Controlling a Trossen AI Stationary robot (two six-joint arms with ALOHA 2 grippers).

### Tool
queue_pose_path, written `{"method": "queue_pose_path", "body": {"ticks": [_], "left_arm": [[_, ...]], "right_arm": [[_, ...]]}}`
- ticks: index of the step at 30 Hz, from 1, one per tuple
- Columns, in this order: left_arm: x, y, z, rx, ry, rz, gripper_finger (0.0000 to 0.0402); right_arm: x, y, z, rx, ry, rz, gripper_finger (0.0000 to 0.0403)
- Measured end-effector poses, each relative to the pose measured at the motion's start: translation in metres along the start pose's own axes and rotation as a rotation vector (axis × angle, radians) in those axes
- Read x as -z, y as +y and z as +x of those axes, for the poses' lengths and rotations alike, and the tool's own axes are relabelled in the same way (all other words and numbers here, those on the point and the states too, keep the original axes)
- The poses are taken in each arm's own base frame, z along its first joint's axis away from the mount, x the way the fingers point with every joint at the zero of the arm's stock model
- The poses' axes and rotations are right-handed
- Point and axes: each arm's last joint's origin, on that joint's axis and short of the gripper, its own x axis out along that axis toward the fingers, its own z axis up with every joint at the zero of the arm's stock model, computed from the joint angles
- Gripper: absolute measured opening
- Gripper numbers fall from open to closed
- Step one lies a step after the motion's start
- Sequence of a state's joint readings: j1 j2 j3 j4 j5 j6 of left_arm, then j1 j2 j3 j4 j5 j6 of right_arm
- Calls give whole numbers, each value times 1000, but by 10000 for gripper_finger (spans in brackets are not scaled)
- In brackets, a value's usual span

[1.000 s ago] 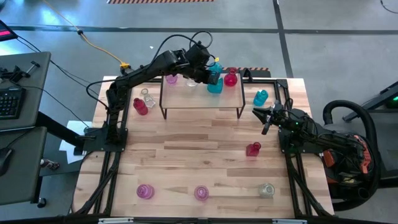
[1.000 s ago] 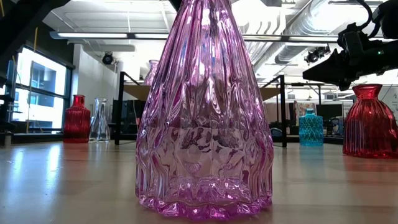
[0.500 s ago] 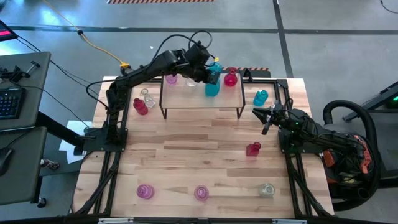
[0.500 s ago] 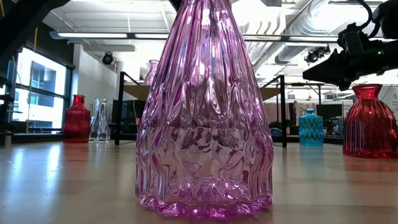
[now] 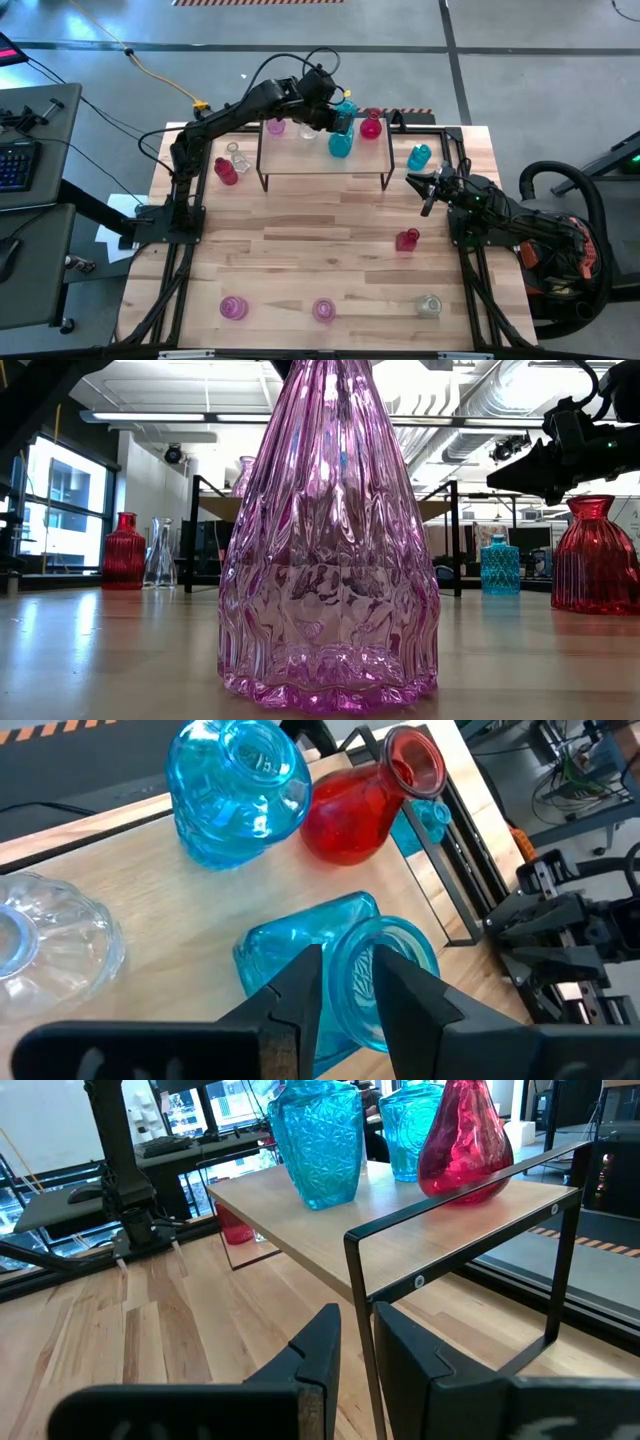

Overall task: Sort vases onto shelf
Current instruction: Put the bottom blue vase on the shelf aligned with the other blue vase

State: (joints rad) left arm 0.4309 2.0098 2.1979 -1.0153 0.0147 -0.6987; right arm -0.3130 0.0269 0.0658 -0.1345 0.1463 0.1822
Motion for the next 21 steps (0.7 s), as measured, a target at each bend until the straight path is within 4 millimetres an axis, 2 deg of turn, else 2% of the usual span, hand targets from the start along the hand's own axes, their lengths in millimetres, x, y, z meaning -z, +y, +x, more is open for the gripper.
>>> {"method": "queue_pose_path", "body": {"ticks": [12, 21], "left_arm": [[-3, -1, 1, 8, -26, -6, 83], [3, -2, 3, 3, 26, -1, 84]], "right_arm": [[0, 0, 0, 0, 0, 0, 48], [0, 0, 0, 0, 0, 0, 48]]}}
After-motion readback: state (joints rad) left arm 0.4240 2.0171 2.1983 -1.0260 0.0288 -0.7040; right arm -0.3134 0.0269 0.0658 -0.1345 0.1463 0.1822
